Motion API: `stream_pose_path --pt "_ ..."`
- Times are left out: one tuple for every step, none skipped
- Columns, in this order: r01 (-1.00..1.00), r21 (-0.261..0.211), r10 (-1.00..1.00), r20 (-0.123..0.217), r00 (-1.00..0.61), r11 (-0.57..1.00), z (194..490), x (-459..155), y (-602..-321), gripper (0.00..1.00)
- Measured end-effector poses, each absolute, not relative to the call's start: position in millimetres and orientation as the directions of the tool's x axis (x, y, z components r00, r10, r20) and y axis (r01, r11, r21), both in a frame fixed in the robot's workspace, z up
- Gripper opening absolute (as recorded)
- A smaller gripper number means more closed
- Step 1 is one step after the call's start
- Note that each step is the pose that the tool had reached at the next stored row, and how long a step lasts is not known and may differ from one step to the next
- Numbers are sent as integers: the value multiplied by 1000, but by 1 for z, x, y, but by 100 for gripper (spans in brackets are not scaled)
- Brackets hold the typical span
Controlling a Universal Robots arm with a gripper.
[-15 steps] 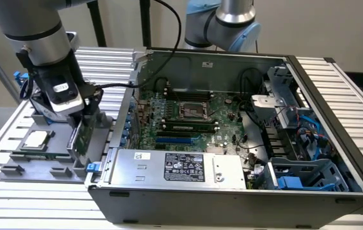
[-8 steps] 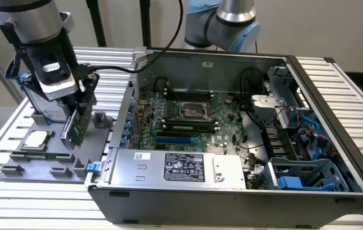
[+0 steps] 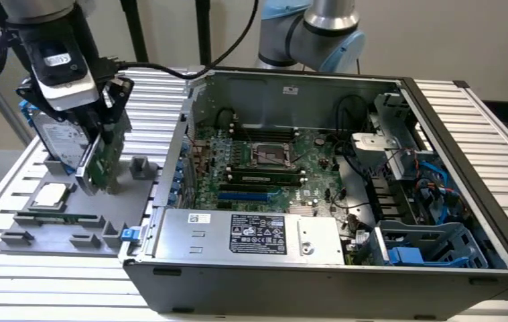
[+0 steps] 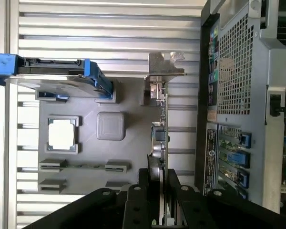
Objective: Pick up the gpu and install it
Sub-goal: 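Pick up the gpu and move the gpu toward the slot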
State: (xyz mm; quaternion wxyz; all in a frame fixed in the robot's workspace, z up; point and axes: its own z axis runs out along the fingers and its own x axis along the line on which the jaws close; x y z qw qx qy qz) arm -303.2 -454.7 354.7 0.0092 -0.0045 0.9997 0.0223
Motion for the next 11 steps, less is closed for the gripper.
stream_pose_path --pt "-9 44 -9 -18 -1000 999 359 -302 -455 0" --pt "-9 45 -8 -18 -1000 999 364 -300 -455 0" --pt "-9 45 -9 -18 -1000 999 368 -298 -455 0" --pt "-9 44 -9 -18 -1000 999 373 -296 -455 0" --pt "-9 45 -9 -18 -1000 999 377 -293 -455 0" --pt "-9 45 -9 -18 -1000 999 382 -289 -455 0" --pt "-9 44 -9 -18 -1000 999 386 -285 -455 0" --pt "-9 45 -9 -18 -1000 999 391 -280 -455 0" --pt "-9 45 -8 -17 -1000 999 396 -276 -455 0" --pt "-9 44 -9 -17 -1000 999 400 -272 -455 0" --pt "-9 45 -9 -16 -1000 999 404 -267 -455 0"
